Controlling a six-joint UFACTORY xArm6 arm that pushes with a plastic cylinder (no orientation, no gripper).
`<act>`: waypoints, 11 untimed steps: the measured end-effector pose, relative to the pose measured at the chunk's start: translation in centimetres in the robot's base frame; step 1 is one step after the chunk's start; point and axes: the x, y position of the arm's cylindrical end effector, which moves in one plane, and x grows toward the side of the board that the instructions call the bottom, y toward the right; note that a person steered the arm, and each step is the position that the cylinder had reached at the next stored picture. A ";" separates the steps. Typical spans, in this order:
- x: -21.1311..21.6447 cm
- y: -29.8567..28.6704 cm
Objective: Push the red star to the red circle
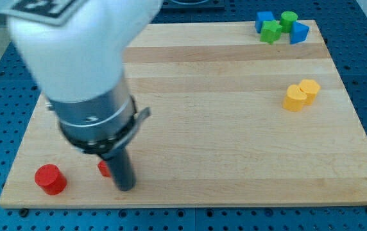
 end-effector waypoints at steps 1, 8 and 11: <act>0.1 0.8; -1.2 -1.4; -1.0 -5.8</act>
